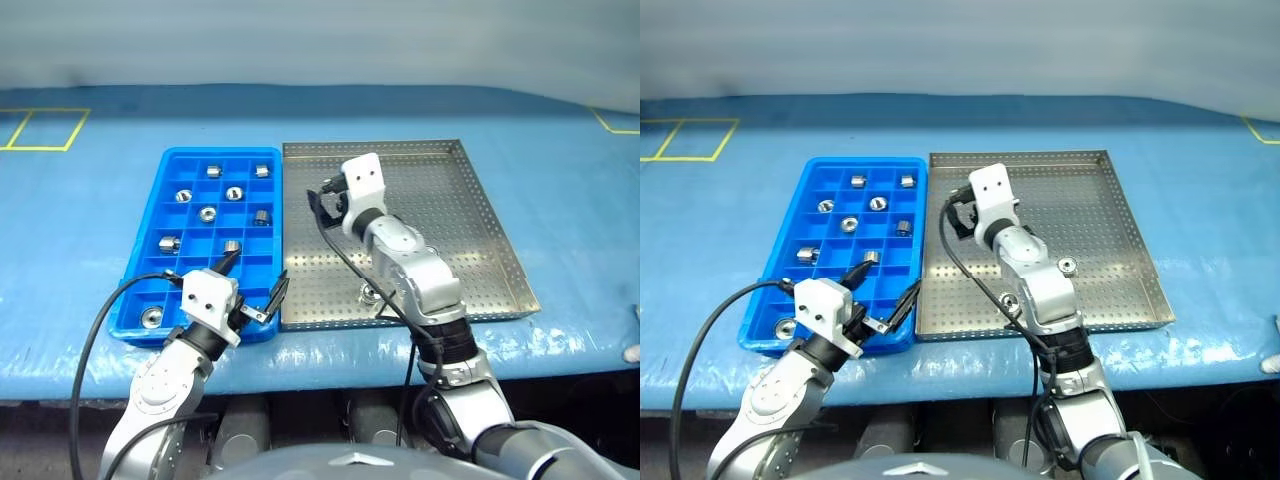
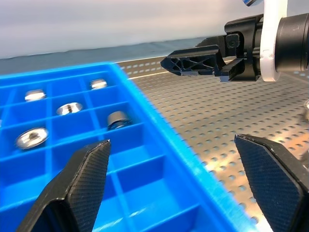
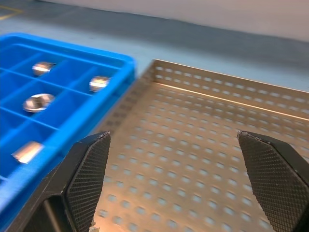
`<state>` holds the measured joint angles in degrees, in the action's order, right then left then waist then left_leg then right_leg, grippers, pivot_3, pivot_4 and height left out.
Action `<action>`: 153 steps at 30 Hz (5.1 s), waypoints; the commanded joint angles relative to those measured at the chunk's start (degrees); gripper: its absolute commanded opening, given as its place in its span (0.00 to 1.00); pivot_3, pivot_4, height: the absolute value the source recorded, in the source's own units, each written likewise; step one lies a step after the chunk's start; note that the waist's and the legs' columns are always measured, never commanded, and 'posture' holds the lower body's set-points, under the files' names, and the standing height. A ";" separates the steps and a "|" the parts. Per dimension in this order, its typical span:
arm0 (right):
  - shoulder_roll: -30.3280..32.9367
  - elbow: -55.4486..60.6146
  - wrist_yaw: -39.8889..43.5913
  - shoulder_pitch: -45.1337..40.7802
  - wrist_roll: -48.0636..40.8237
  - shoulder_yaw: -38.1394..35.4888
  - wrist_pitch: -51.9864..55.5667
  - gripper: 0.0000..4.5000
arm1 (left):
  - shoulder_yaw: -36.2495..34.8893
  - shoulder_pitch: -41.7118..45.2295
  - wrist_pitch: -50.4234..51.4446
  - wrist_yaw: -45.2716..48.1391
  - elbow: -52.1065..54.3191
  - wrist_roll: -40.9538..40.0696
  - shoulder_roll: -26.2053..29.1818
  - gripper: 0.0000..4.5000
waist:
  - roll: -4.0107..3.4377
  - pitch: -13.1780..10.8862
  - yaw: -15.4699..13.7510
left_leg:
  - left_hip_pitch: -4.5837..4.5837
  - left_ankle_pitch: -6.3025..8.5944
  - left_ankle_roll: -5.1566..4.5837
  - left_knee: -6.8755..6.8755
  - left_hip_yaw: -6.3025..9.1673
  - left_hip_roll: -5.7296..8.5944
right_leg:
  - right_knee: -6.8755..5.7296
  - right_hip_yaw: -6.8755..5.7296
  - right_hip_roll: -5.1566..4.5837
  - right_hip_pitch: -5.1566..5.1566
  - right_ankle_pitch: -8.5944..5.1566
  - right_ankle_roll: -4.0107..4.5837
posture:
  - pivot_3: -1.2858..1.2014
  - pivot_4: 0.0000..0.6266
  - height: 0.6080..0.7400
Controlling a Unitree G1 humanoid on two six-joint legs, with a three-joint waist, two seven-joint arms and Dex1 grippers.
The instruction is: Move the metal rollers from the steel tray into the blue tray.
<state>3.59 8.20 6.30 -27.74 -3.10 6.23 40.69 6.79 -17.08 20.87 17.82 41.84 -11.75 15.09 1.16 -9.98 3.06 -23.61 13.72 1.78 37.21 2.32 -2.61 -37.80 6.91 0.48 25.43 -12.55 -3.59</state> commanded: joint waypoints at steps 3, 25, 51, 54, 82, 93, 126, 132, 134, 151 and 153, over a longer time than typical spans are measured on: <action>2.44 9.72 -2.22 5.20 1.11 -3.54 4.87 0.99 | 1.61 3.69 1.14 2.93 -1.82 -2.01 0.95 1.00 | -0.02 0.01 2.58 | 0.02 0.00 0.00 -0.02 0.01 -0.01 | -0.04 0.03 0.03 0.01 0.18 -0.30 | 0.46 0.24 1.00; 1.06 14.69 -3.32 15.87 0.04 -4.80 8.97 0.99 | 3.67 9.65 2.69 6.32 -5.12 -3.12 2.41 1.00 | -0.10 0.07 11.36 | 0.03 -0.02 -0.03 0.09 0.02 0.03 | -0.05 0.19 0.05 -0.10 0.31 -0.52 | 0.44 0.24 1.00; 1.81 -0.87 -2.48 11.07 2.16 -3.51 -0.93 0.41 | 2.86 7.46 2.75 3.90 -2.89 -2.74 2.32 1.00 | -0.12 0.10 9.40 | 0.05 -0.03 -0.05 0.10 0.03 0.06 | -0.07 0.21 0.05 -0.16 0.35 -0.57 | 0.47 0.24 1.00; 1.75 1.53 -1.76 10.70 1.64 -2.97 0.29 0.41 | 2.77 7.36 2.58 3.43 -2.90 -2.61 2.16 1.00 | -0.13 0.10 9.21 | 0.05 -0.03 -0.05 0.10 0.03 0.06 | -0.07 0.21 0.05 -0.16 0.35 -0.57 | 0.47 0.24 1.00; -1.26 2.03 20.13 -5.55 -1.60 21.19 1.18 0.41 | -2.12 -16.97 -11.45 -6.21 2.81 5.19 -1.44 1.00 | -0.11 0.13 -2.18 | 0.07 -0.05 -0.07 0.12 0.06 0.05 | -0.12 0.10 0.03 -0.11 0.10 -0.12 | 0.61 0.24 1.00; -0.77 -1.70 21.57 -2.51 -1.48 22.55 2.16 0.41 | -1.39 -18.81 -11.20 -6.63 3.43 4.91 -2.50 1.00 | -0.10 0.14 -3.94 | 0.06 -0.05 -0.07 0.13 0.04 0.03 | -0.11 0.06 0.03 -0.09 0.05 -0.04 | 0.62 0.24 1.00; 8.57 26.55 11.08 9.24 -5.85 2.14 32.25 1.00 | 1.37 -2.96 -4.23 3.22 -3.14 0.09 1.67 1.00 | -0.09 0.23 2.66 | 0.06 -0.05 -0.07 0.28 -0.02 0.02 | -0.18 0.13 0.04 -0.12 0.16 -0.17 | 0.48 0.24 1.00; 10.19 30.88 10.83 10.00 -8.01 1.78 41.88 1.00 | 1.54 -2.14 -3.90 3.98 -4.08 0.16 1.42 1.00 | -0.09 0.23 4.47 | 0.06 -0.05 -0.07 0.38 -0.04 0.03 | -0.18 0.16 0.03 -0.16 0.18 -0.20 | 0.47 0.24 1.00; 11.35 32.13 11.42 9.69 -9.10 2.31 44.36 1.00 | 1.68 -2.01 -3.99 4.12 -4.34 0.20 1.38 1.00 | -0.09 0.23 4.87 | 0.06 -0.05 -0.07 0.41 -0.03 0.03 | -0.19 0.16 0.04 -0.17 0.20 -0.21 | 0.47 0.24 1.00; 12.63 25.65 9.31 9.23 -12.27 9.55 43.13 0.91 | 2.29 -3.72 -5.83 2.73 -4.71 1.22 -0.12 1.00 | -0.04 0.26 4.86 | 0.04 -0.05 -0.08 0.40 -0.01 0.04 | -0.14 0.16 0.03 -0.18 0.21 -0.22 | 0.50 0.24 1.00; 13.92 25.33 9.45 8.89 -12.37 10.29 42.59 0.78 | 2.21 -4.21 -5.93 2.36 -4.43 1.37 -0.32 1.00 | -0.04 0.26 4.50 | 0.04 -0.05 -0.08 0.39 -0.01 0.04 | -0.13 0.16 0.04 -0.18 0.21 -0.22 | 0.51 0.24 1.00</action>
<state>16.82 33.37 15.80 -18.41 -15.57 15.86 84.07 9.08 -21.01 16.58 20.66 36.09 -10.15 15.24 1.11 -9.72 7.57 -23.56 13.68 1.70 37.60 2.31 -2.58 -37.93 7.07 0.52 25.25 -12.34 -3.81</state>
